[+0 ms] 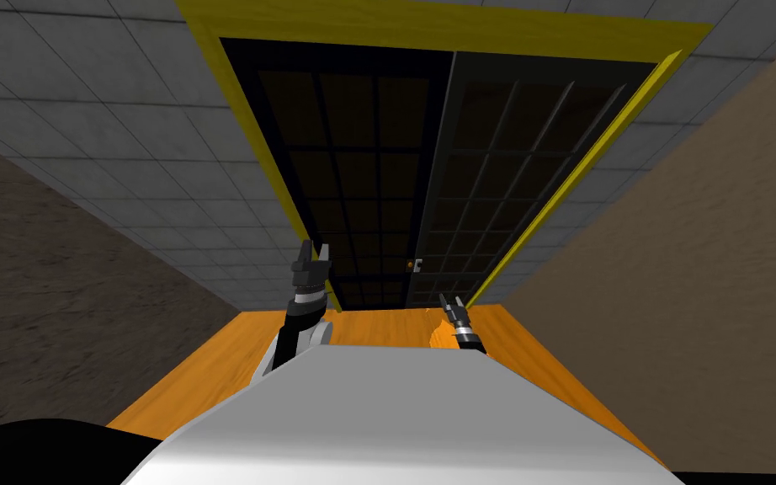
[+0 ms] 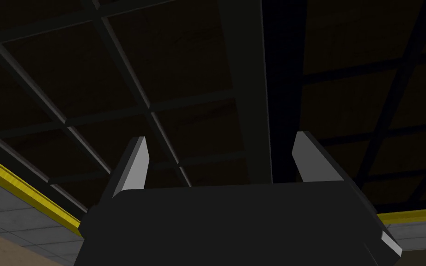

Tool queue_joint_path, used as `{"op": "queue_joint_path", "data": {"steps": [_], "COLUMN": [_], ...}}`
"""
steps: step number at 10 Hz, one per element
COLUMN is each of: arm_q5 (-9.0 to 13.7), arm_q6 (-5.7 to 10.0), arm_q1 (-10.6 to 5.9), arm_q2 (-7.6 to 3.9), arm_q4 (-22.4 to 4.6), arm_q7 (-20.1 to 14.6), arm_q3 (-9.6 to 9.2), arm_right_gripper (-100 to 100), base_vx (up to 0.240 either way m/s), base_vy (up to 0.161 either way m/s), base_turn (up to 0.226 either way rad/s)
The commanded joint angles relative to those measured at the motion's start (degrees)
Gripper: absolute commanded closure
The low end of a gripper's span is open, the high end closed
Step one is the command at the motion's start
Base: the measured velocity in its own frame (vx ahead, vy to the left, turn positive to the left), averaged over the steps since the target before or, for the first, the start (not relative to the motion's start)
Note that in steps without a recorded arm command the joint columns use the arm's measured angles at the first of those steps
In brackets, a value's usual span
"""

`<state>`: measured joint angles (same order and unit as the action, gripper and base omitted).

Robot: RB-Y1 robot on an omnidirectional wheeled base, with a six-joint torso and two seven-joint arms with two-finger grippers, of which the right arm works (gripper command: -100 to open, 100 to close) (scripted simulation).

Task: Pull the door open

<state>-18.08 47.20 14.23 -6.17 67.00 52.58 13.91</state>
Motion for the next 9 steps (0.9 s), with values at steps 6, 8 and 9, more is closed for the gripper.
{"op": "queue_joint_path", "data": {"steps": [6,8,9], "arm_q5": [-2.9,-3.7,-4.0], "arm_q6": [1.97,2.54,2.73], "arm_q1": [-2.27,-3.05,-3.30], "arm_q2": [0.00,0.05,0.07], "arm_q4": [-8.1,-10.5,-11.3], "arm_q7": [6.4,8.3,8.9], "arm_q3": [1.36,1.76,1.89], "arm_right_gripper": [-100,-100,-100], "base_vx": [0.114,0.135,0.120], "base_vy": [0.011,0.006,0.010], "base_turn": [0.034,0.033,0.037]}}
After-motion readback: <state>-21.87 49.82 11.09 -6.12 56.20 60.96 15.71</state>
